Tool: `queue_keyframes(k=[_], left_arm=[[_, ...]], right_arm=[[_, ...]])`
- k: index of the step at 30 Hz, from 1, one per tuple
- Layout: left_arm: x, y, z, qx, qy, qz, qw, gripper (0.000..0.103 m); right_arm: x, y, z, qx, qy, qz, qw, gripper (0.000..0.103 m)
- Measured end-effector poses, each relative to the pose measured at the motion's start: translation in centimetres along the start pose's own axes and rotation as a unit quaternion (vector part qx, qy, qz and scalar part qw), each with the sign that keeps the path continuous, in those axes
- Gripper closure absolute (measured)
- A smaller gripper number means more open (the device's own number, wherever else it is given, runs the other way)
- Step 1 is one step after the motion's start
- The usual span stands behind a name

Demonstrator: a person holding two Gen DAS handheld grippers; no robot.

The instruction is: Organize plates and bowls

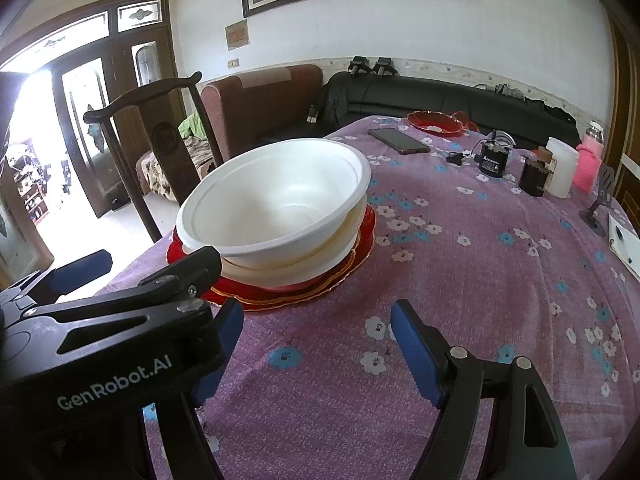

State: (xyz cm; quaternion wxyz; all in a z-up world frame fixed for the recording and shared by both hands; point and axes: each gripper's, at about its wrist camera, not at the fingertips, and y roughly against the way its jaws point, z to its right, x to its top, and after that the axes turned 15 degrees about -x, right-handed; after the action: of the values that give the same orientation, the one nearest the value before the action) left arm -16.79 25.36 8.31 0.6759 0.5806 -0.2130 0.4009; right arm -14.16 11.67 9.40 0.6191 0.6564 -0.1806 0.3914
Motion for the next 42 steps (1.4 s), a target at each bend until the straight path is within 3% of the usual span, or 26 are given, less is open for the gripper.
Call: queue_keyframes(k=[19,27,35,42], left_arm=[[1.3,0.1,-0.4,0.002,0.012,0.005,0.9999,0.000],[2.2,1.6,1.6,0.018,-0.006,0.028,0.9994,0.000],[1.7,2.2,3.7,0.046,-0.028,0.032,0.9980,0.000],[1.3,2.4,5.2,0.047,-0.039,0.029,0.9977,0.000]], right_arm=[[0.4,0.0,-0.2,0.007,-0.001,-0.003,1.000,0.022],[2.2,0.5,0.6,0.004,-0.015,-0.006,1.000,0.022],[1.7,1.8,2.6,0.007,-0.026,0.002,1.000,0.022],[1.4,2.5,3.6,0.009,-0.029,0.006,1.000,0.021]])
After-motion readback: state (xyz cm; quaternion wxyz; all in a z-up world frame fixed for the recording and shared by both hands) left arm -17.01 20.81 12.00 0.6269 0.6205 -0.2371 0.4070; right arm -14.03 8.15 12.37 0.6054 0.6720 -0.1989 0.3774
